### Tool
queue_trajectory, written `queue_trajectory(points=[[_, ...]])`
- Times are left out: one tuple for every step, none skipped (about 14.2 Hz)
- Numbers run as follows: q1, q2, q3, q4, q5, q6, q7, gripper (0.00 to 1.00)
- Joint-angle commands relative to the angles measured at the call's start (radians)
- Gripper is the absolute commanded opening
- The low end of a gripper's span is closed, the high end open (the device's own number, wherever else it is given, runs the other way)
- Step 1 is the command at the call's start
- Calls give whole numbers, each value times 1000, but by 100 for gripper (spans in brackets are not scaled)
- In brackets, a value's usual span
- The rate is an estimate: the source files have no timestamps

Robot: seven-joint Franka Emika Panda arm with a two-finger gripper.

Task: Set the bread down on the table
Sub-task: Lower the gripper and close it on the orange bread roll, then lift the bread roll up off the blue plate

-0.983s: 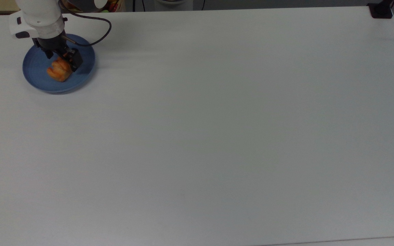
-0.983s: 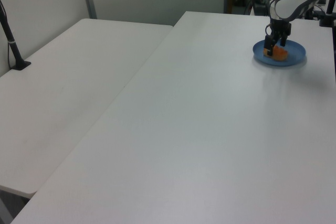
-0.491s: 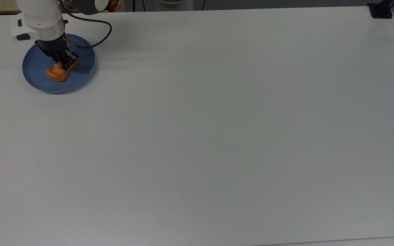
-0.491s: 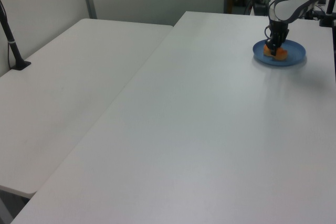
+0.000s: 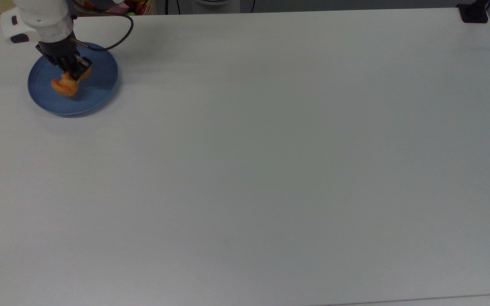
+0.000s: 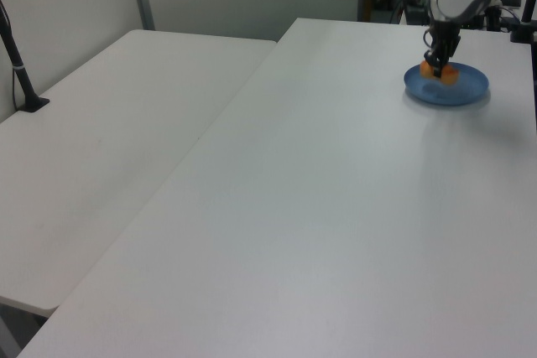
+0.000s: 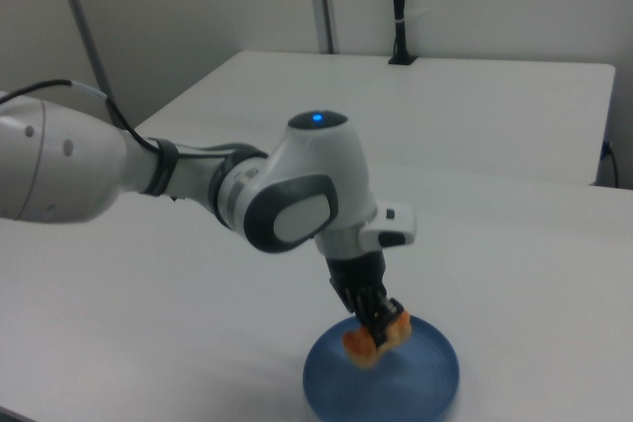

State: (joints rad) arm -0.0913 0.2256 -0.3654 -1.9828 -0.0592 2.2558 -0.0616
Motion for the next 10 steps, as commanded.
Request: queue_trajectory(points=[[10,-55,-1,82,16,-131,-41,6],[15,-60,0,108,16,-172,-49,6],[21,-69,6,133,16,-211,-53,6],[22,-80,16,151,16,-243,-53,6],[30,-91,28,166,16,-274,-55,6],[34,-103,48,180,15,-303,-53,6],[41,-111,72,188,15,-329,-47,6],[42,-126,107,188,10,-347,-44,6],[42,-141,144,188,4,-358,-43,6],[42,-158,173,188,4,-372,-32,6]])
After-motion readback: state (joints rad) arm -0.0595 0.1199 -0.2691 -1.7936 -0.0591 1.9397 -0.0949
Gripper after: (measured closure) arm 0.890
